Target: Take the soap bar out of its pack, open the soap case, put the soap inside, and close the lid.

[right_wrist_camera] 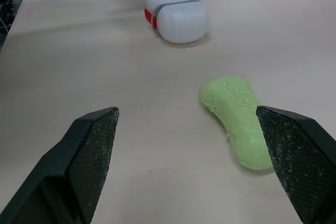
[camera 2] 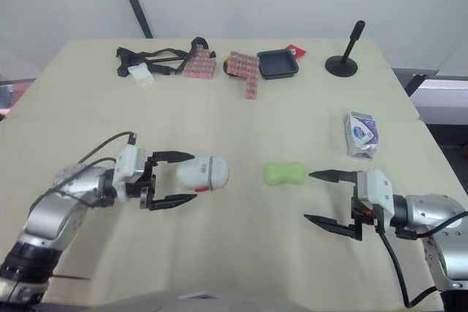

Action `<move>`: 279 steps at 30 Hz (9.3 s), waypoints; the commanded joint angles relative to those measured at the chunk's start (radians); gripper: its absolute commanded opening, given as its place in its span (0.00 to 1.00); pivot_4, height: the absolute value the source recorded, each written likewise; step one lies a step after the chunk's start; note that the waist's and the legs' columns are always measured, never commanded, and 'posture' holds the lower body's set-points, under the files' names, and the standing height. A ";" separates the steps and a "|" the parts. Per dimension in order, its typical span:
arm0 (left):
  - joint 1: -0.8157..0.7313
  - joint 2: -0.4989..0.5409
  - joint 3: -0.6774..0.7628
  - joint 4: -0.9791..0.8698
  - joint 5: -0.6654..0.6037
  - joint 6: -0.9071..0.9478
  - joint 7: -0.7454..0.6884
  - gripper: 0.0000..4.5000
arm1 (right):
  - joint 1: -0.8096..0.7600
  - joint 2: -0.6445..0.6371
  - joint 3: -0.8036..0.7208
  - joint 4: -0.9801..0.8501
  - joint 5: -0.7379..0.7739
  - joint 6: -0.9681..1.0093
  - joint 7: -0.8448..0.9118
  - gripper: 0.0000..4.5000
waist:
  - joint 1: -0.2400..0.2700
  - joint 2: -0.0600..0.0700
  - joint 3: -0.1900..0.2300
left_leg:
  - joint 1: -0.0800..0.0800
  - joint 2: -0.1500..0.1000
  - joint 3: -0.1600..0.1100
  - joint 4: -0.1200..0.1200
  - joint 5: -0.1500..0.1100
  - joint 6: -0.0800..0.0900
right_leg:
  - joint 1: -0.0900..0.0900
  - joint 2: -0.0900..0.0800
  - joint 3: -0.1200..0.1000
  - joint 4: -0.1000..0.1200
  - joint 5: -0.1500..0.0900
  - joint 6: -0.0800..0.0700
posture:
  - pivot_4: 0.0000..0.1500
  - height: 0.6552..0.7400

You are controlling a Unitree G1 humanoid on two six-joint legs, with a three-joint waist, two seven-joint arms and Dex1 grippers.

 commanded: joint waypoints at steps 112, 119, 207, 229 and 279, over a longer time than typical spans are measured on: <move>-0.258 -0.237 -0.232 0.232 0.403 -0.604 0.240 0.77 | -0.409 -0.209 0.151 -0.223 1.337 1.013 -1.201 1.00 | 0.041 -0.001 0.002 | -0.006 -0.001 -0.001 0.000 0.003 -0.009 | -0.003 0.000 -0.001 -0.001 0.003 0.006 | 1.00 1.00; -0.272 -0.237 -0.249 0.237 0.399 -0.604 0.239 0.77 | -0.484 -0.175 0.223 -0.195 1.342 1.020 -1.242 1.00 | 0.040 -0.002 0.002 | -0.008 -0.001 -0.001 0.000 0.003 -0.011 | -0.003 0.001 -0.002 -0.002 0.003 0.006 | 1.00 1.00; -0.290 -0.212 -0.256 0.297 0.374 -0.570 0.253 0.77 | -0.179 -0.405 -0.095 0.041 1.007 1.143 -1.186 0.45 | 0.064 -0.002 0.002 | -0.010 -0.003 -0.002 0.000 0.002 -0.013 | -0.003 0.002 -0.002 -0.006 0.003 0.007 | 1.00 1.00; -0.272 -0.223 -0.258 0.275 0.391 -0.551 0.274 0.77 | -0.368 -0.180 -0.055 0.082 0.761 1.249 -1.317 0.45 | 0.053 -0.002 0.002 | -0.008 -0.003 -0.002 0.001 0.002 -0.014 | -0.002 0.003 -0.002 -0.004 0.003 0.007 | 1.00 1.00; -0.284 -0.211 -0.245 0.305 0.359 -0.531 0.228 0.77 | 0.123 0.023 -0.030 -0.076 -0.033 -0.090 -0.107 1.00 | 0.027 -0.002 0.002 | -0.008 0.001 -0.002 0.002 -0.002 -0.004 | -0.002 0.000 -0.003 -0.003 0.003 0.006 | 1.00 1.00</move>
